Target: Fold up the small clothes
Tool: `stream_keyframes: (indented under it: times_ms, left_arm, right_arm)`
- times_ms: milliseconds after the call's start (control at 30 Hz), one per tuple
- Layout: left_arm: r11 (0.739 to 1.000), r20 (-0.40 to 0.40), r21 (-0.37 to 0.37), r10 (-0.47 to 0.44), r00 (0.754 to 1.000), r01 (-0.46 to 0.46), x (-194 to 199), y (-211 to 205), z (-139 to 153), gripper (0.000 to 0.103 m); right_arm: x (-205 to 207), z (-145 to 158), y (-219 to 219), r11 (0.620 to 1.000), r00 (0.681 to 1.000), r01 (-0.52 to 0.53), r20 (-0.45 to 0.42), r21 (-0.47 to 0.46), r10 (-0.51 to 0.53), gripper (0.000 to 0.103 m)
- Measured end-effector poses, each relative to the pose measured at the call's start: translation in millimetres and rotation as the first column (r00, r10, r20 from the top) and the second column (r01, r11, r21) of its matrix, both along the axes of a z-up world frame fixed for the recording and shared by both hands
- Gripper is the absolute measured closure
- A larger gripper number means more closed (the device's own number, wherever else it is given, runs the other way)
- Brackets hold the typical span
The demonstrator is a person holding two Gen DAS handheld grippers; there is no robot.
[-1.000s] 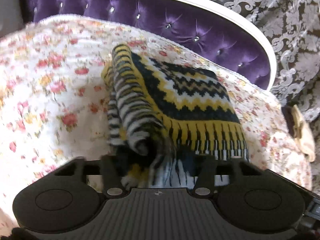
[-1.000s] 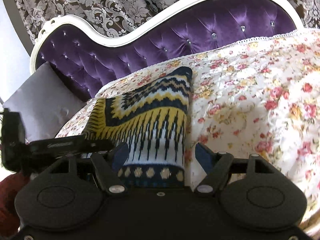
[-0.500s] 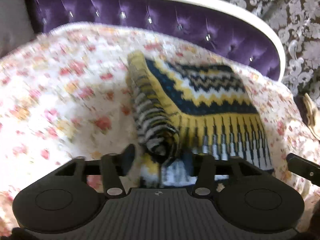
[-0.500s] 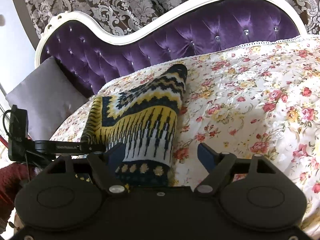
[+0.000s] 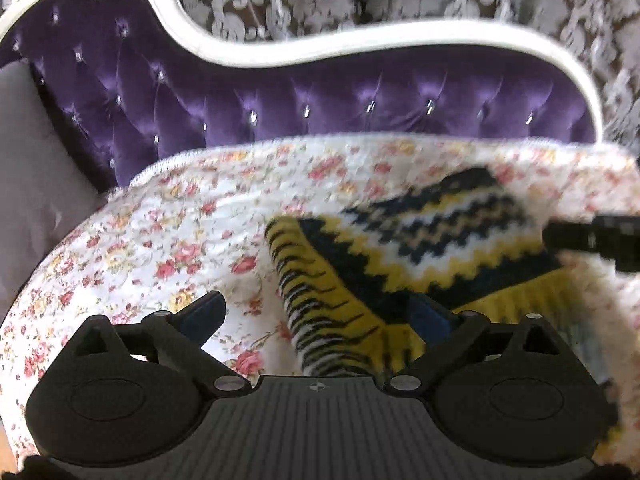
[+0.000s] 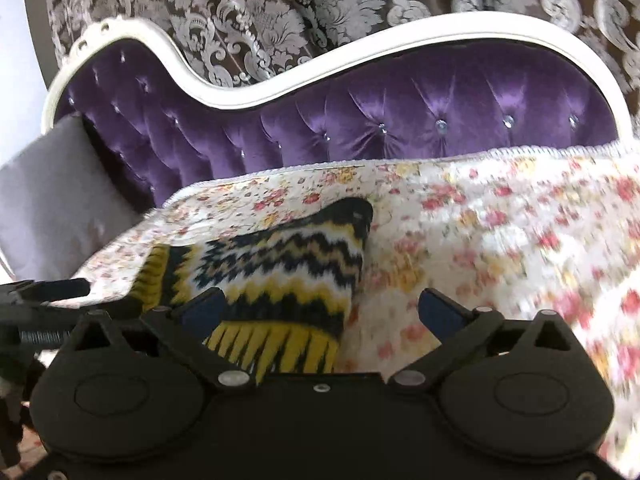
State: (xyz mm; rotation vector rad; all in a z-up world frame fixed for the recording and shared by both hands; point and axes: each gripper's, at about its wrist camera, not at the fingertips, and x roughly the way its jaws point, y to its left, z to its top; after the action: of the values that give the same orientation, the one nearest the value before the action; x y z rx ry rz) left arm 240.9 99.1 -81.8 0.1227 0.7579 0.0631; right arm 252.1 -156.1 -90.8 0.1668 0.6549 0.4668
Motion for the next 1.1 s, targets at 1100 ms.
stream_keyframes:
  times_ms: [1100]
  left_arm:
    - [0.944, -0.062, -0.328, 0.006, 0.998, -0.026, 11, 50, -35, 0.001]
  right_arm:
    - [37, -60, 27, 0.999, 1.0, -0.01, -0.025, -0.051, 0.009, 0.0]
